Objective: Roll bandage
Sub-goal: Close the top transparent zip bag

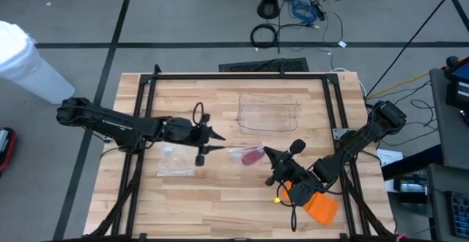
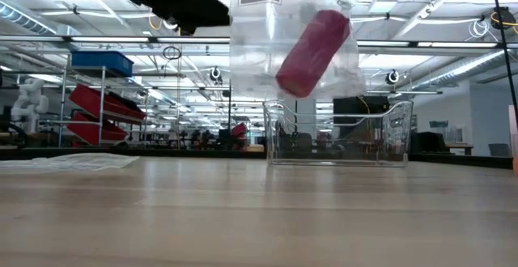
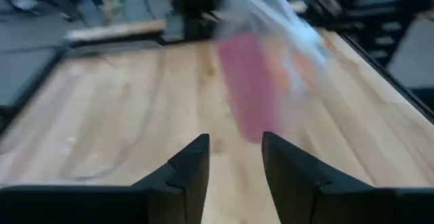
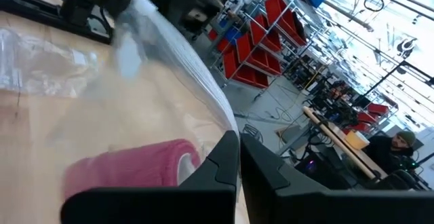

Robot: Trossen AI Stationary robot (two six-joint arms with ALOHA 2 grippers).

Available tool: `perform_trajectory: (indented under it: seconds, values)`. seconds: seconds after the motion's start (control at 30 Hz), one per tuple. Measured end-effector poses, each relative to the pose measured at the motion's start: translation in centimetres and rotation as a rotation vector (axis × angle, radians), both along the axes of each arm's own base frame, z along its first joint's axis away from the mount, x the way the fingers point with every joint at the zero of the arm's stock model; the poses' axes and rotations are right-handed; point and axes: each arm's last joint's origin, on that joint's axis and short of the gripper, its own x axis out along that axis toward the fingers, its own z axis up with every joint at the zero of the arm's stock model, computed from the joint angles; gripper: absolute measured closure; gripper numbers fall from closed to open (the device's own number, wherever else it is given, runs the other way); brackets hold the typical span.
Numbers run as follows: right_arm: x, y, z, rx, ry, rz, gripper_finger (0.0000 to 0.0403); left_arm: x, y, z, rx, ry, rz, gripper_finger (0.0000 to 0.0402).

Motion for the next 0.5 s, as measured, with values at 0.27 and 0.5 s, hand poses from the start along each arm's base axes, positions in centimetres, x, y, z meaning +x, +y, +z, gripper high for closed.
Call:
perform_trajectory:
  seconds: [0.27, 0.5]
  values:
    - [0.1, -0.2, 0.0, 0.022, -0.015, -0.004, 0.0403, 0.4, -0.9, 0.7, -0.044, -0.091, -0.096, 0.0239]
    - [0.2, -0.1, -0.1, 0.046, 0.001, 0.035, 0.0403, 0.6, -0.9, 0.8, -0.035, -0.11, -0.066, 0.0239]
